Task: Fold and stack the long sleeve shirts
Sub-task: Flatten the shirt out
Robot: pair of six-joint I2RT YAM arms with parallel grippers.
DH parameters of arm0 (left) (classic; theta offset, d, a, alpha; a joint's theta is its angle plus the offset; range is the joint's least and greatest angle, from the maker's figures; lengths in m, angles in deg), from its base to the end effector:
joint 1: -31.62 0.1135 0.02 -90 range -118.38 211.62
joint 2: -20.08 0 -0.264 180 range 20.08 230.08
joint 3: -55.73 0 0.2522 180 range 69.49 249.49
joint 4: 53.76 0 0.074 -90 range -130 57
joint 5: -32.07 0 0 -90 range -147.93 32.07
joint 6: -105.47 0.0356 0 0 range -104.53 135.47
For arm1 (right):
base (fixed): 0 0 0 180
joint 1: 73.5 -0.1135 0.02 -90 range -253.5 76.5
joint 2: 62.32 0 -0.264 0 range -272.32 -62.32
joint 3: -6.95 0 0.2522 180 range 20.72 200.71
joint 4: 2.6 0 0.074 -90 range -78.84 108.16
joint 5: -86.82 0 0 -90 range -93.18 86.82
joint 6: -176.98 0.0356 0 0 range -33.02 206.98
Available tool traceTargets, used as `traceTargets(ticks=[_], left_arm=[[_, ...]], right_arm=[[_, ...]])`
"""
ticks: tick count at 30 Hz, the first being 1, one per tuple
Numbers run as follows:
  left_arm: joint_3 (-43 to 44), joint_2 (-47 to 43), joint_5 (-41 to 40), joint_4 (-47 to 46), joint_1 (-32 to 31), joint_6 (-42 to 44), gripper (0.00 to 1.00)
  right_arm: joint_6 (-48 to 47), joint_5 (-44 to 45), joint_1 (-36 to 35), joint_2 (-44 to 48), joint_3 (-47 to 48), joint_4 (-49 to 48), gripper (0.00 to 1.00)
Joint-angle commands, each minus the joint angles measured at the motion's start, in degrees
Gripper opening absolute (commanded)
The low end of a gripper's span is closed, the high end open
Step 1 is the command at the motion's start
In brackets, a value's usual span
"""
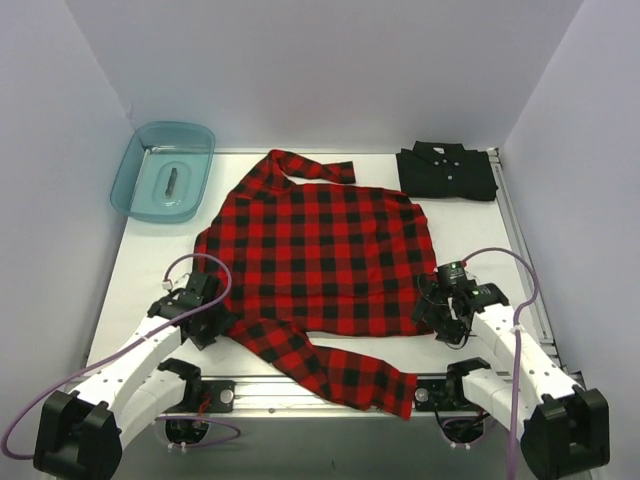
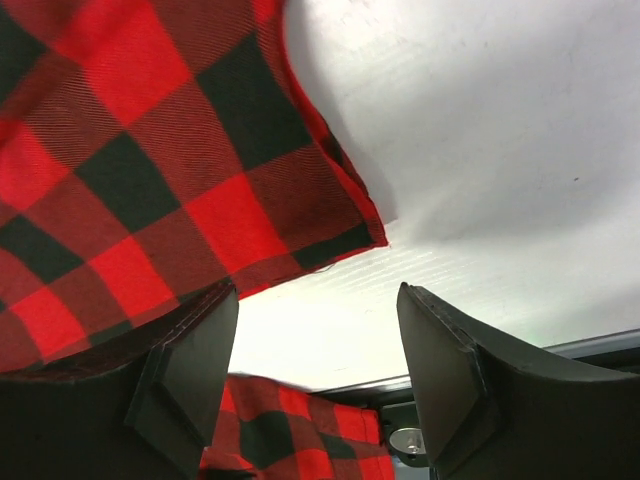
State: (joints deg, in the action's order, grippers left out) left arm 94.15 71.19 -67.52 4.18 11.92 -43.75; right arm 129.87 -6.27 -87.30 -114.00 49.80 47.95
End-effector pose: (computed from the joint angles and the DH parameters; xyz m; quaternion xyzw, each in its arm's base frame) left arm 0.1305 -0.0404 0.1607 -0.3453 0.9197 -0.0429 0.1818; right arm 0.1562 0.0403 0.1876 0.2352 0.9350 0.1482 0.2200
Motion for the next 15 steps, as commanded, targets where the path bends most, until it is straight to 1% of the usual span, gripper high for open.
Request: traceTargets(ticks=[1, 6, 7, 10, 15], left_arm=[[-0.67, 0.48, -1.32, -1.03, -1.04, -2.13, 0.65], [-2.08, 0.21, -0.87, -3.49, -2.71, -2.22, 0.59], [-2.16, 0.39, -0.79, -3.84, -3.14, -2.21, 0.55], [-1.9, 1.18, -0.35, -4.98, -4.02, -2.13, 0.5], [-1.46, 2.68, -0.61, -5.86, -4.99, -2.13, 0.33]], right_arm=[[2.72, -0.86, 0.18, -2.54, -2.35, -0.49, 0.65], [4.21, -0.25, -0.08, -2.63, -5.08, -3.22, 0.63], [4.3, -0.25, -0.17, -2.9, -5.35, -4.18, 0.63], [5.18, 0.28, -0.17, -3.95, -6.49, -5.94, 0.6], [6.32, 2.91, -0.08, -4.66, -6.23, -7.18, 0.57]])
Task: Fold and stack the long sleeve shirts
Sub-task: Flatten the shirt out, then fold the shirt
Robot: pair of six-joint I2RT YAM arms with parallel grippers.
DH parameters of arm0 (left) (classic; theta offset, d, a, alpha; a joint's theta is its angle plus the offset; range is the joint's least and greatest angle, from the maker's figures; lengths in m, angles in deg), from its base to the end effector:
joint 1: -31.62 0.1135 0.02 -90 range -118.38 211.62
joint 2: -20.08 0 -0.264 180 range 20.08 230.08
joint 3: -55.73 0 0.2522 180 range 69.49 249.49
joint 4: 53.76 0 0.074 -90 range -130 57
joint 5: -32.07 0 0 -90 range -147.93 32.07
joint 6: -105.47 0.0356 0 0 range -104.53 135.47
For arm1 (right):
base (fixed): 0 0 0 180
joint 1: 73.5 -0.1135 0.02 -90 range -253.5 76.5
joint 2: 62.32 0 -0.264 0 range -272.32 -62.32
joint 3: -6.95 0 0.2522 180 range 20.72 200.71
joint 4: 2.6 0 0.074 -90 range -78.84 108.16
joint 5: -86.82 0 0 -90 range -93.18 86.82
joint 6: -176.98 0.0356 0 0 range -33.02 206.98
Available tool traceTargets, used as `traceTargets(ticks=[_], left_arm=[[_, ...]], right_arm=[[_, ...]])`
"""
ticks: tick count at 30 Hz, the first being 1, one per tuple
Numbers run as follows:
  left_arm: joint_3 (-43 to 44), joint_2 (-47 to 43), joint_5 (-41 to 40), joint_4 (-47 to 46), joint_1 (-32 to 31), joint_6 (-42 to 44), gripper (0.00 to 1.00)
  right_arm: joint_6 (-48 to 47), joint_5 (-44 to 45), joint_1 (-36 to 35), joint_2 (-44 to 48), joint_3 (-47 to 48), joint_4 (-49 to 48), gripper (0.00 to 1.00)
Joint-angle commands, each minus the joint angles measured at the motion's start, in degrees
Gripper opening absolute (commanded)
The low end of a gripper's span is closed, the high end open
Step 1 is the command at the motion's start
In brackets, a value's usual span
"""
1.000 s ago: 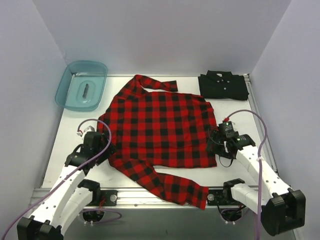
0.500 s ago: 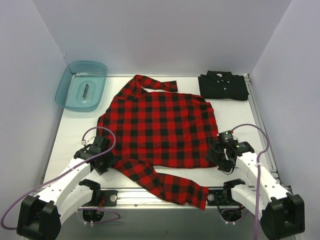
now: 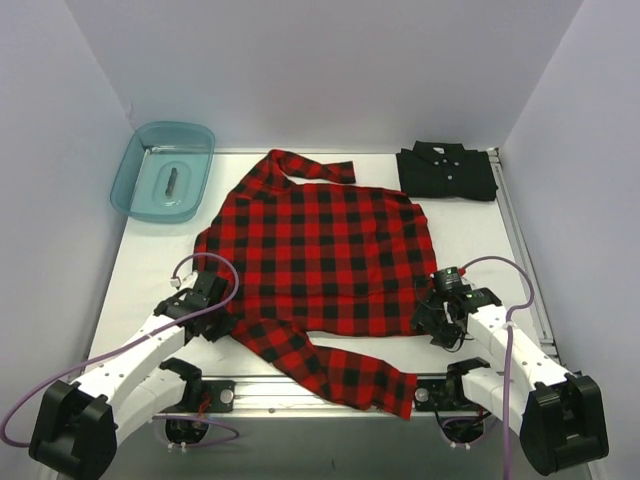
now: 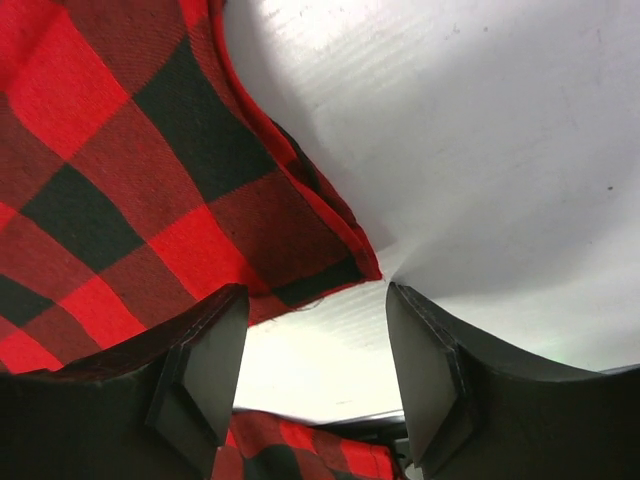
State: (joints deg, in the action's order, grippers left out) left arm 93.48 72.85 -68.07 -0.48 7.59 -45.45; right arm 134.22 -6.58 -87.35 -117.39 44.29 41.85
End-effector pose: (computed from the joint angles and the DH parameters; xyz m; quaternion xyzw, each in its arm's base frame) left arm 0.1342 -0.0530 0.1570 -0.3253 0.9228 -0.0626 0.1969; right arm 0.1550 0.0404 0.1563 0.2719 0.9314 0.1469 0.1923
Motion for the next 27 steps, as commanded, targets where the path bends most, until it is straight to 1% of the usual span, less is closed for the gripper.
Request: traceTargets(ticks=[1, 2, 5, 6, 8, 11, 12, 14, 15, 16, 18, 23, 27], left_arm=[[-0.61, 1.1, -0.06, -1.12, -0.75, -0.42, 0.3], [-0.52, 1.02, -0.06, -1.12, -1.1, -0.42, 0.25], [-0.26, 0.32, 0.11, -1.38, -1.19, -0.33, 0.21], [-0.26, -0.21, 0.46, -1.64, -1.19, -0.25, 0.16], [-0.26, -0.56, 0.55, -1.73, -1.19, -0.25, 0.1], [-0.17, -1.27, 0.2, -1.74, -1.19, 0.1, 0.0], [-0.08, -1.27, 0.2, -1.56, -1.19, 0.28, 0.0], [0.27, -1.44, 0.81, -1.3, -1.19, 0.98, 0.0], [1.05, -1.62, 0.9, -1.03, -1.19, 1.16, 0.0], [1.58, -1.71, 0.99, -0.16, -1.19, 1.51, 0.0], [3.86, -2.06, 1.08, 1.42, -1.19, 2.39, 0.0], [8.18, -2.5, 1.87, 7.66, -1.19, 3.8, 0.0], [8.71, -3.73, 3.27, 10.03, -1.19, 3.18, 0.0]], right_arm=[[2.06, 4.7, -0.13, -1.53, -0.72, -1.69, 0.57], [2.15, 4.8, 0.05, -1.79, -0.81, -2.04, 0.56], [2.06, 4.98, 0.31, -2.85, -0.98, -3.19, 0.53], [2.24, 5.15, 0.4, -3.2, -1.68, -3.88, 0.5], [2.24, 4.9, 0.66, -3.38, -2.13, -4.5, 0.45], [2.15, 5.59, 0.66, -2.68, -2.04, -4.51, 0.32], [2.15, 5.6, 0.58, -2.33, -2.04, -4.42, 0.24], [1.8, 5.51, 0.57, -1.89, -1.6, -4.42, 0.15], [1.63, 5.42, 0.57, -1.62, -1.34, -3.72, 0.05], [1.45, 5.25, 0.57, -1.19, -0.99, -3.11, 0.01], [0.4, 5.68, 0.31, -0.31, 1.03, 0.3, 0.0], [-2.15, 5.42, -0.21, 5.32, 4.37, 6.29, 0.0], [0.12, 3.84, -2.58, 6.82, 5.07, 10.42, 0.0]])
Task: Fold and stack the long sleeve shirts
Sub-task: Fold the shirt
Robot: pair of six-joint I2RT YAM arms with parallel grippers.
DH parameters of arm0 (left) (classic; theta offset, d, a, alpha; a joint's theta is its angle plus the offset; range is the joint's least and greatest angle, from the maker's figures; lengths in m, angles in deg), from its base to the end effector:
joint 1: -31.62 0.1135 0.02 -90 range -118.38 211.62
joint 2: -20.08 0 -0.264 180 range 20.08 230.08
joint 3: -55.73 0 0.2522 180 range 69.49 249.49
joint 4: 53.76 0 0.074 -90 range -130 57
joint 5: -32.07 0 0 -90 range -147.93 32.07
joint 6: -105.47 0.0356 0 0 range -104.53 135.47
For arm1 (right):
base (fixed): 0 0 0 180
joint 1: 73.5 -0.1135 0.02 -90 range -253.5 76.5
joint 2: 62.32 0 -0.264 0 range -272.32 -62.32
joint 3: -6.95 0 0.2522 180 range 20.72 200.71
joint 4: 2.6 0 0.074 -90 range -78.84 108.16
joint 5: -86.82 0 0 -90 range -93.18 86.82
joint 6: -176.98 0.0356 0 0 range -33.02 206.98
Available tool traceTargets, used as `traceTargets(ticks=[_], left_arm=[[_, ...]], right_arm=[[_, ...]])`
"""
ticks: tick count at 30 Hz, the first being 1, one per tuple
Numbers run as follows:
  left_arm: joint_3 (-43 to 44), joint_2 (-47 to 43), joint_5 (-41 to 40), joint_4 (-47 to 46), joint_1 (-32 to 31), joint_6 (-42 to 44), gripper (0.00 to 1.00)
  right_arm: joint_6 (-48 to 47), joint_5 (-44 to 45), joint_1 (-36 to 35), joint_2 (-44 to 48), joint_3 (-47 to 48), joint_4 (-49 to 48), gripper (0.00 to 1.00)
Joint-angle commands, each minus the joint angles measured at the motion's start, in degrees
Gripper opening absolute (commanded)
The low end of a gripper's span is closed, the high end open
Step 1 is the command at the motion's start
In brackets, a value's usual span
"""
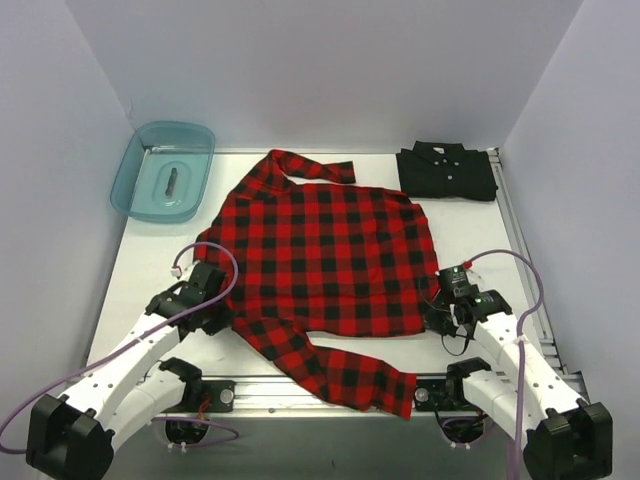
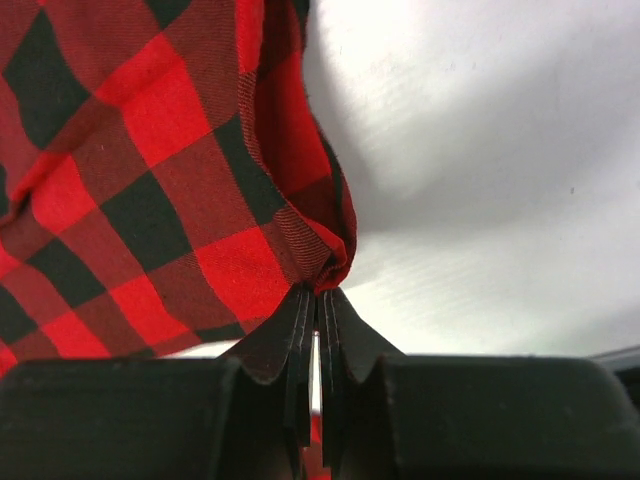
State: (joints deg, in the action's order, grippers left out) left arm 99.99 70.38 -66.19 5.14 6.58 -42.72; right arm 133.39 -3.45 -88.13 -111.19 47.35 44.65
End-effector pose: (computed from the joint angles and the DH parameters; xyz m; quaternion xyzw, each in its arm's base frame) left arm 0.1366 -0.0582 0.1911 -0.2927 0.9287 -0.0911 0.2085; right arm 0.1524 0.0400 0.1846 0.2610 0.9193 0.1516 0.2527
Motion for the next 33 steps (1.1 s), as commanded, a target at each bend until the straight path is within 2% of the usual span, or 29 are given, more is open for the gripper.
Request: traceTargets(ticks=[1, 11, 18, 24, 33], left_arm=[[2.54, -1.96, 1.92, 5.99, -0.19, 0.45, 0.0], [7.72, -9.52, 1.4, 15.49, -0.1, -0.6, 0.0], [11.15, -9.61, -1.32, 19.01, 0.16, 0.97, 0.0], [15.11, -3.65, -3.79, 17.17, 0.87, 3.44, 0.0], [19.24, 9.19, -6.6, 8.74, 1.66, 7.65, 0.01]], right_arm=[[1.57, 0.8, -2.32, 1.13, 2.19, 8.59, 0.0], [3.07, 4.22, -3.65, 9.4, 7.29, 21.6, 0.0], [2.55, 5.71, -3.56, 9.4, 11.06, 22.67, 0.0], [-1.05, 8.44, -3.38, 2.03, 17.04, 21.53, 0.0], [-7.47, 9.59, -1.37, -14.23, 22.75, 14.67, 0.01]])
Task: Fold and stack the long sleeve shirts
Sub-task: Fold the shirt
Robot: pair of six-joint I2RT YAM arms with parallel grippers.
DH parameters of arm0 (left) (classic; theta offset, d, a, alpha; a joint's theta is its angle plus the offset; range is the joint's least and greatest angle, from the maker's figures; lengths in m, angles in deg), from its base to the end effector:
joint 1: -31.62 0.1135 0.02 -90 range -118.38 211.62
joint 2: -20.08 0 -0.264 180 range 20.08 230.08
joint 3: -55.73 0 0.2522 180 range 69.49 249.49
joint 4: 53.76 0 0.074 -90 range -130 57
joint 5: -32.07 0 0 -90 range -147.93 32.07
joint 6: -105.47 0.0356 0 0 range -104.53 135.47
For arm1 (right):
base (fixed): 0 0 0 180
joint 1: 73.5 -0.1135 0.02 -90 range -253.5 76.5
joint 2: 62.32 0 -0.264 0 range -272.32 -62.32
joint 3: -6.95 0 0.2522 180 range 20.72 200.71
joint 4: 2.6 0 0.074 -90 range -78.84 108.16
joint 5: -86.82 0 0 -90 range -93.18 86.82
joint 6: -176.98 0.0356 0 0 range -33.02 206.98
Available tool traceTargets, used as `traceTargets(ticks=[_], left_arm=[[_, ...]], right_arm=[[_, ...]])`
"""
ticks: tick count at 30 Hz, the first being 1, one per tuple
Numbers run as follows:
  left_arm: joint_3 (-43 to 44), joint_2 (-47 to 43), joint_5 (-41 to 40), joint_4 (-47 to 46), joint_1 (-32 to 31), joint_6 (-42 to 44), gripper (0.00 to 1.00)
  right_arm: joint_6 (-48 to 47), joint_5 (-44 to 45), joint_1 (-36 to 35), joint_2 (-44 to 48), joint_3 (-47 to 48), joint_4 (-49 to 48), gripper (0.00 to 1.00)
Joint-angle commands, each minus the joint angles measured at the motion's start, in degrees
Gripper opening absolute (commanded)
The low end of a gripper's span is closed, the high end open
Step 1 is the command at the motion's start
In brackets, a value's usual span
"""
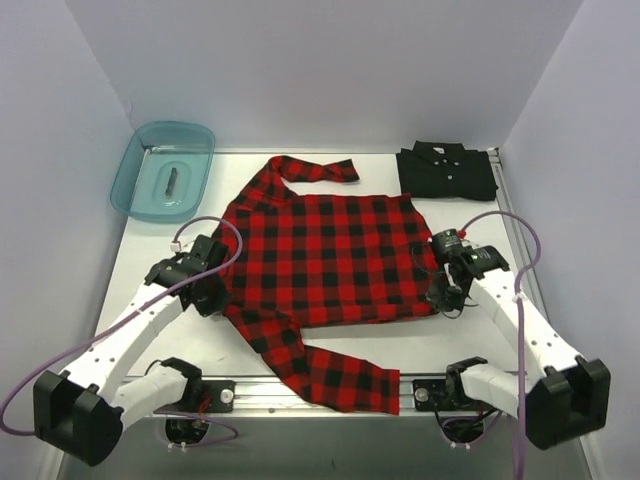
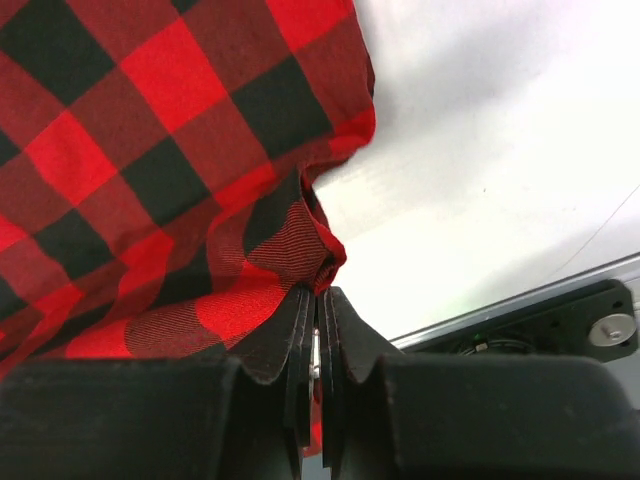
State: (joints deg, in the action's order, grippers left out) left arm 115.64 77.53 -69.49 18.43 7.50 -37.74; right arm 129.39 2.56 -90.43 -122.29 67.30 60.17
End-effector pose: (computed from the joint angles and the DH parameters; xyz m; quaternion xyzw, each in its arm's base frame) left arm 0.1559 -0.0620 0.2447 -0.2631 0.9436 -0.0320 0.1986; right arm 0.1836 0.0522 0.2468 0.2255 0.9434 0.0757 0.2311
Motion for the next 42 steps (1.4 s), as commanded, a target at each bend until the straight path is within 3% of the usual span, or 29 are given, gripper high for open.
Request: traceTargets(ticks=[1, 10, 15, 17, 20, 22, 25, 27, 28, 29, 31, 33, 36, 38, 42], left_arm=[[3.86, 3.79, -3.56, -4.99, 1.0, 3.28, 0.01], [3.86, 12.15, -2.6, -11.76, 5.22, 6.1, 0.04], [4.21, 16.19, -1.11, -15.62, 6.54, 6.98, 0.1], [5.0, 17.87, 0.56, -16.59, 7.33, 7.24, 0.21], [6.66, 19.19, 1.18, -17.3, 7.77, 7.77, 0.31], [7.55, 19.37, 2.05, -17.3, 8.3, 8.21, 0.39], [8.95, 17.88, 2.94, -17.3, 9.0, 9.96, 0.52], [9.75, 15.34, 2.94, -17.21, 9.18, 11.98, 0.67], [9.92, 14.19, 2.76, -17.13, 9.18, 12.77, 0.89], [10.01, 12.87, 1.81, -17.21, 9.18, 13.56, 0.97], [9.84, 9.53, 0.92, -17.3, 9.18, 16.29, 0.97], [9.31, 7.08, -1.0, -17.39, 9.18, 19.53, 0.97], [7.65, 4.35, -4.08, -18.0, 9.27, 22.52, 0.98], [5.19, 3.11, -5.23, -19.58, 9.35, 23.94, 0.97], [1.49, 0.13, -6.55, -22.13, 9.35, 27.01, 0.97]], right_arm=[[-4.61, 3.75, 1.63, -5.84, 4.2, -1.29, 0.01], [-7.52, 4.02, 4.18, -21.67, 10.62, -6.82, 0.09], [-7.52, 3.4, 4.36, -29.67, 13.96, -9.37, 0.12], [-7.35, 3.67, 4.62, -31.35, 14.84, -9.9, 0.15], [-7.35, 4.19, 5.59, -33.11, 16.69, -9.99, 0.35], [-8.13, 4.54, 6.03, -32.94, 17.83, -9.99, 0.43], [-10.76, 4.46, 5.51, -29.08, 18.36, -9.99, 0.52], [-13.4, 4.54, 3.93, -24.18, 18.01, -9.99, 0.59], [-17.15, 4.63, 1.14, -22.41, 17.32, -9.9, 0.69], [-18.67, 4.72, -1.24, -20.74, 16.61, -9.99, 0.7], [-20.78, 3.59, -7.72, -15.55, 14.94, -9.99, 0.75], [-22.46, 2.44, -12.58, -10.73, 11.78, -9.99, 0.75], [-23.08, 0.95, -25.31, -6.67, 8.0, -9.99, 0.71], [-22.82, -1.6, -34.86, -6.13, 6.77, -10.34, 0.65], [-21.67, -3.71, -49.32, -8.41, 5.36, -12.45, 0.64]])
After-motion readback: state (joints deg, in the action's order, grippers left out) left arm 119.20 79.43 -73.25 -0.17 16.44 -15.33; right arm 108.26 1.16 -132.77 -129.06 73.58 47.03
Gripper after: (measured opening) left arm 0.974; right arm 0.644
